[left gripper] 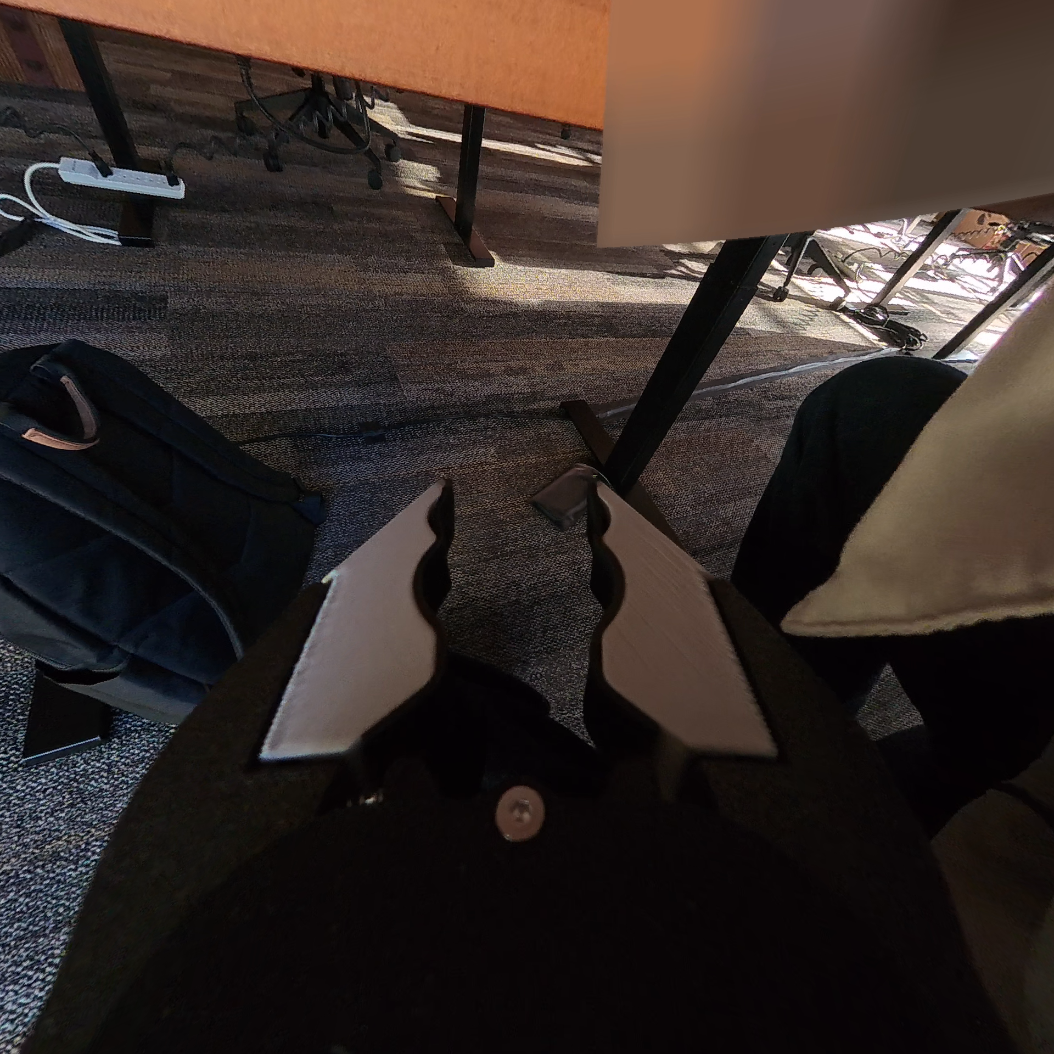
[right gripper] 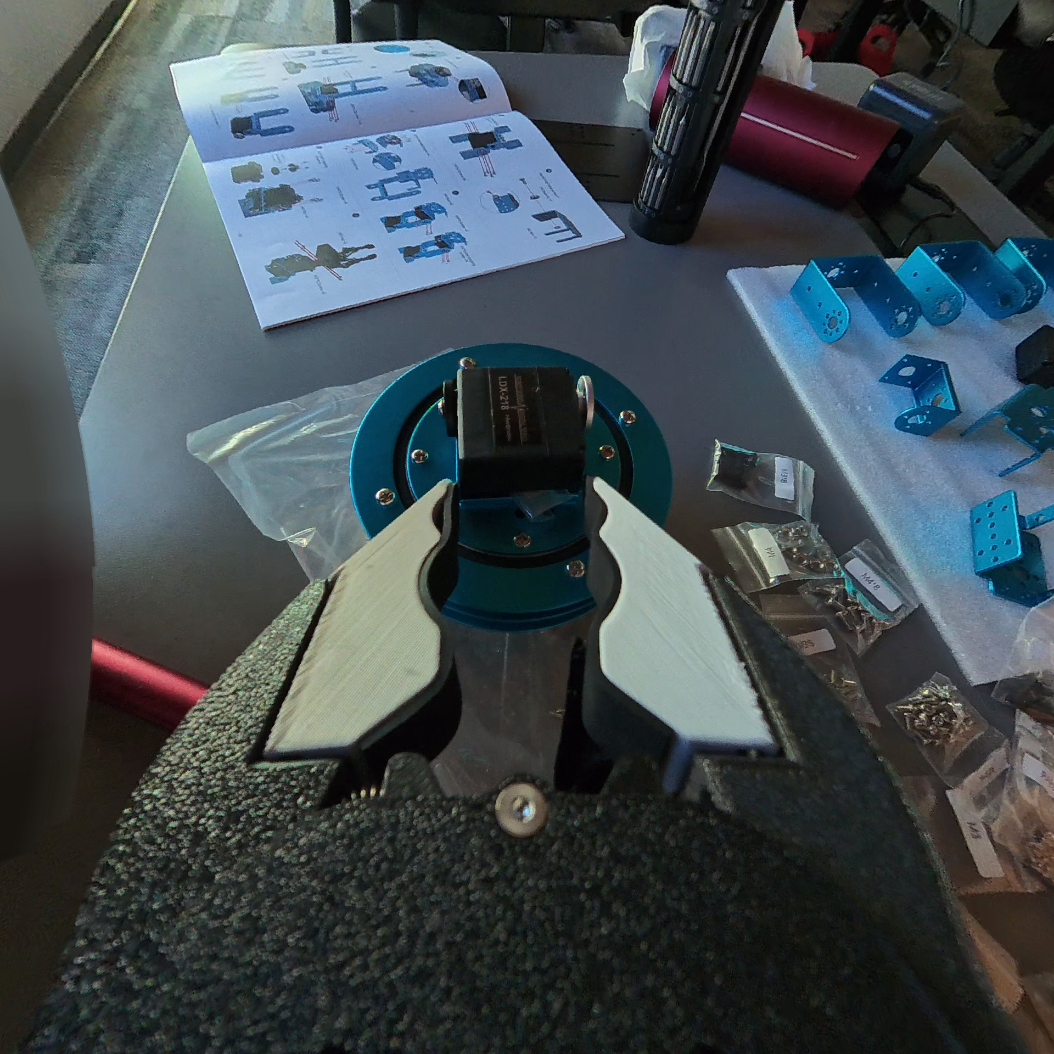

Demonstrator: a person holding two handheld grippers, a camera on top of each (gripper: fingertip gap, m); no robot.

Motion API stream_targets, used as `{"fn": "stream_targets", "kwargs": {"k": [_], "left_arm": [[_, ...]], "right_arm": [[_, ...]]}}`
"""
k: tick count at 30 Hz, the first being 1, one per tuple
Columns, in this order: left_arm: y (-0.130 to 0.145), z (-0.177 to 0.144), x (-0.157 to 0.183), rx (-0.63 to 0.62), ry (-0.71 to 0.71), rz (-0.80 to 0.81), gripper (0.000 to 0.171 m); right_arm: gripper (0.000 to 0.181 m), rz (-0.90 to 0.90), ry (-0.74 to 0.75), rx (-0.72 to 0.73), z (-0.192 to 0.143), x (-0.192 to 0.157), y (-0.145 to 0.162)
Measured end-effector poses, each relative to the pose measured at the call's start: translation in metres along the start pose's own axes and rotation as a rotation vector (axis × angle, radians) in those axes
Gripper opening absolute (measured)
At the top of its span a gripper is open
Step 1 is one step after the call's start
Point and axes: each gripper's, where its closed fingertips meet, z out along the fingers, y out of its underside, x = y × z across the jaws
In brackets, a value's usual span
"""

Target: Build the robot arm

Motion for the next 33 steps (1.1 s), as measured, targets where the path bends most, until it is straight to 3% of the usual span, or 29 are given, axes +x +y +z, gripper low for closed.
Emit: {"fn": "stream_targets", "kwargs": {"k": [8, 28, 30, 33], "left_arm": [[0.001, 0.001, 0.000, -0.003, 0.003, -0.001, 0.045], [0.001, 0.001, 0.001, -0.001, 0.007, 0.001, 0.045], [0.000, 0.001, 0.002, 0.000, 0.007, 0.001, 0.045], [-0.001, 0.000, 0.003, 0.003, 0.010, -0.001, 0.045]], "right_arm": [[0.041, 0.085, -0.054, 0.064, -0.003, 0.000, -0.007], [0.037, 0.006, -0.007, -0.088, -0.014, 0.002, -0.003], [0.002, -0.034, 0.003, -0.075, -0.017, 0.000, -0.006], [0.000, -0.021, 0.028, 0.010, -0.025, 0.005, -0.021]]}}
